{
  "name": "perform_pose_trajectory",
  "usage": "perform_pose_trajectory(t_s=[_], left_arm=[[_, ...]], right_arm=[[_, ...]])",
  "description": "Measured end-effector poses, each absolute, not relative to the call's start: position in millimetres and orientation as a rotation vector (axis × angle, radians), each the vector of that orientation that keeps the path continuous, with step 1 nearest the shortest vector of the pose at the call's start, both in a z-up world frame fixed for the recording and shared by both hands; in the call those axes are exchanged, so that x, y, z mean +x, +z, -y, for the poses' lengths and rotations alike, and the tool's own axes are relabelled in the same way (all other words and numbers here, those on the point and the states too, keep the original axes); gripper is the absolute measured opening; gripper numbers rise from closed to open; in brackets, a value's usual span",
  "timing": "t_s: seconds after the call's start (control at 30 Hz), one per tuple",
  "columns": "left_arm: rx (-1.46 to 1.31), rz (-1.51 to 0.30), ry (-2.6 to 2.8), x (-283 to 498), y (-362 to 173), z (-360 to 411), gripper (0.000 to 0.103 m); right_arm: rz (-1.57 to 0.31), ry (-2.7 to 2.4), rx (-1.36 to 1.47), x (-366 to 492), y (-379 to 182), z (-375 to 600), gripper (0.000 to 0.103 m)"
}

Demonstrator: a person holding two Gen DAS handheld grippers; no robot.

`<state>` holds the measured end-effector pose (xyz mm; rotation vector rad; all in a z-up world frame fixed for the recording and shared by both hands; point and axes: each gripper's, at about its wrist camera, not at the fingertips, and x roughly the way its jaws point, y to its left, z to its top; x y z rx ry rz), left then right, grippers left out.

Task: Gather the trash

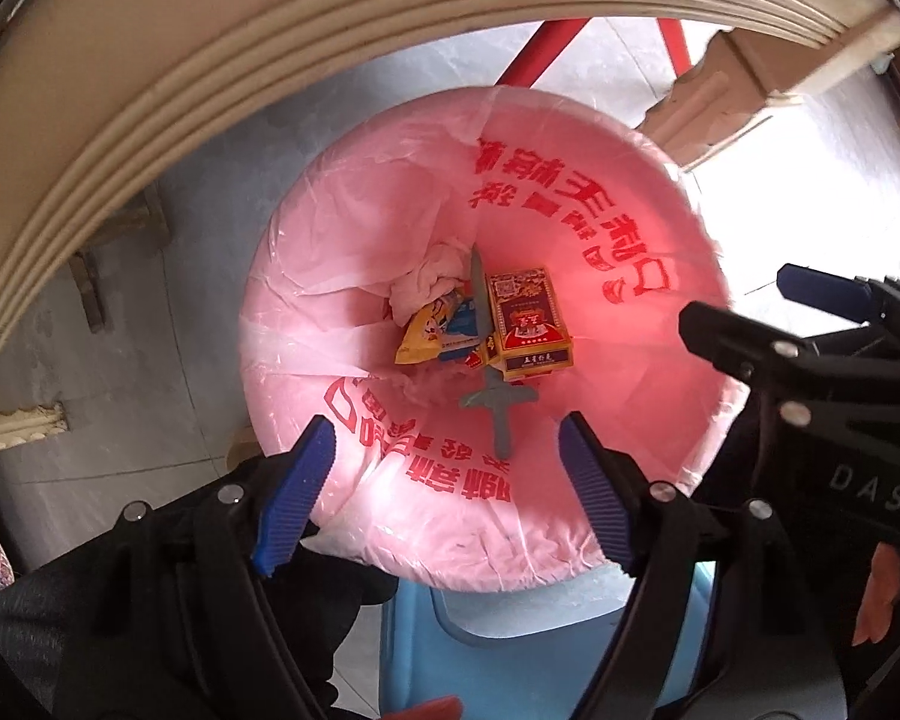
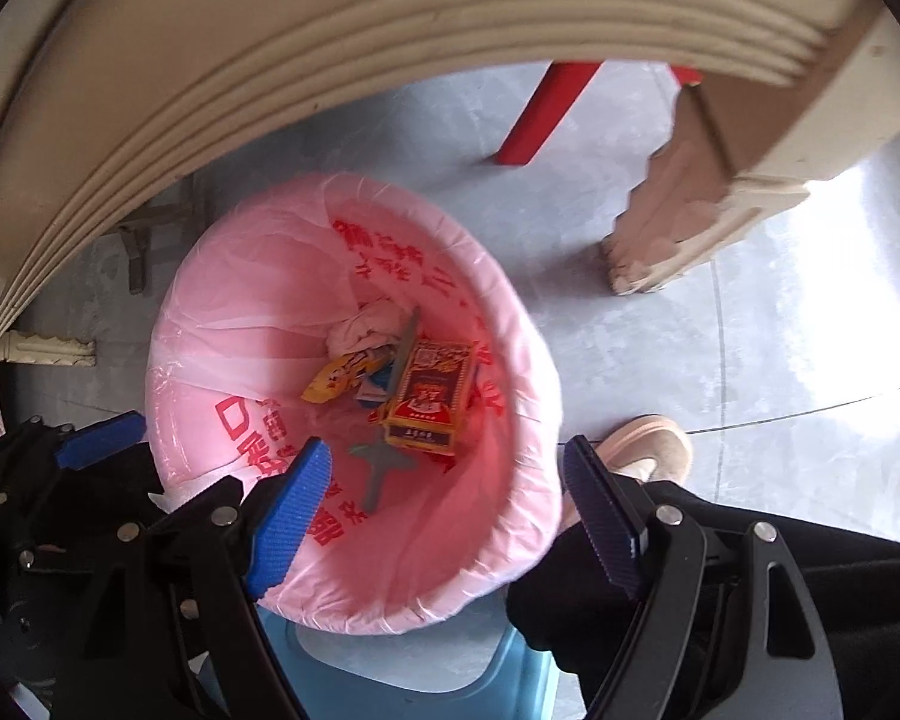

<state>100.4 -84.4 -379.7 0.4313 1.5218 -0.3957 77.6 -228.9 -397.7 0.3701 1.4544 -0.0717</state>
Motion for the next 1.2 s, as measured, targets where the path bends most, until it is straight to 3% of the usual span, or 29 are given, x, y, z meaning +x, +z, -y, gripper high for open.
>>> perform_pose_trajectory(t_s=[0.43,0.93,1.1,1.2], left_arm=[[0.393,-1.320,-0.327,62,-312,90,0.076],[0.219,-0.940,-0.257,27,-142,80,0.078],[0.158,-0.824,-0.232,10,-85,72,0.082],[0.136,-0.737,-0.210,-5,-53,66,0.084]], right_arm=[[-1.270,-0.197,0.266,51,-325,233,0.078],[-0.681,-0.325,0.073,-12,-113,245,0.089],[-0.571,-0.295,0.039,-34,-56,231,0.090],[-0.507,-0.282,0.042,-47,-31,224,0.096]])
